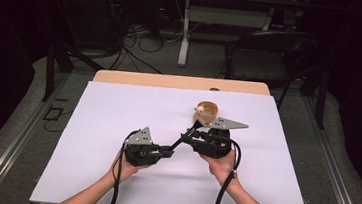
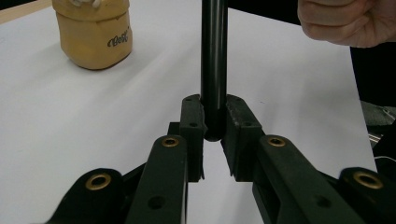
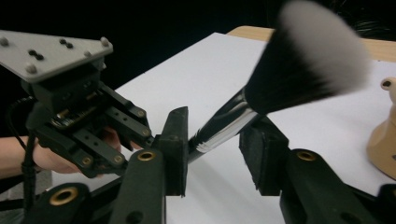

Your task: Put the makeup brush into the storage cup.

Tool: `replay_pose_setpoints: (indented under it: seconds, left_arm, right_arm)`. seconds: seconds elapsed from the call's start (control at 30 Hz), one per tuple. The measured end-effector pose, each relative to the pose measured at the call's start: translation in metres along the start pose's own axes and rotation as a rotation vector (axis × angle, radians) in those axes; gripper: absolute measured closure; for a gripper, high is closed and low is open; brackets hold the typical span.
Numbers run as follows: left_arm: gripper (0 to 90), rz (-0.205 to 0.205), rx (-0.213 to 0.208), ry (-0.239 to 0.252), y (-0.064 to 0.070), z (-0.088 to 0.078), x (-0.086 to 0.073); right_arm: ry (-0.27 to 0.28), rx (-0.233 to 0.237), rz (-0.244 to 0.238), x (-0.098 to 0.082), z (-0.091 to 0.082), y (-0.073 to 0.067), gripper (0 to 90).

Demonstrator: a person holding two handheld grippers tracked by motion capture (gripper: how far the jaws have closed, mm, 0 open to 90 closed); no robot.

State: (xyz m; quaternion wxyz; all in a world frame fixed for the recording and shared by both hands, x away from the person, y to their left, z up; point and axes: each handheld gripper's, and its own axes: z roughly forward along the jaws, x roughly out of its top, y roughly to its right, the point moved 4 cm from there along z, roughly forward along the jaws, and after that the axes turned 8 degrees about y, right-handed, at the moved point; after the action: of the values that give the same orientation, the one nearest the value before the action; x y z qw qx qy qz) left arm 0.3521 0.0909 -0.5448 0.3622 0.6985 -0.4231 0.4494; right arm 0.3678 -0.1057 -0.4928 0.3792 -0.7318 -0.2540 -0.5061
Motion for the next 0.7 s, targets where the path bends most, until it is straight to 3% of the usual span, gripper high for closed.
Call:
replay_pose_setpoints:
  seconds: [0.33, 0.37, 0.47, 0.7]
  left_arm:
    - [77.1, 0.022, -0.006, -0.032, 0.003, 0.008, -0.004]
    - [70.1, 0.022, -0.005, -0.033, 0.003, 0.008, -0.004]
    - [63.0, 0.004, -0.009, -0.037, 0.002, 0.009, -0.005]
    - [31.4, -0.003, 0.039, -0.049, -0.002, 0.008, -0.006]
  right_arm:
    - [0.008, 0.097, 0.024, 0.003, 0.001, -0.010, 77.3]
    - [0.011, 0.100, 0.017, 0.003, 0.001, -0.011, 77.4]
    - [0.001, 0.109, 0.001, 0.003, 0.001, -0.014, 77.5]
    - [-0.003, 0.097, -0.059, 0.008, -0.001, -0.019, 77.5]
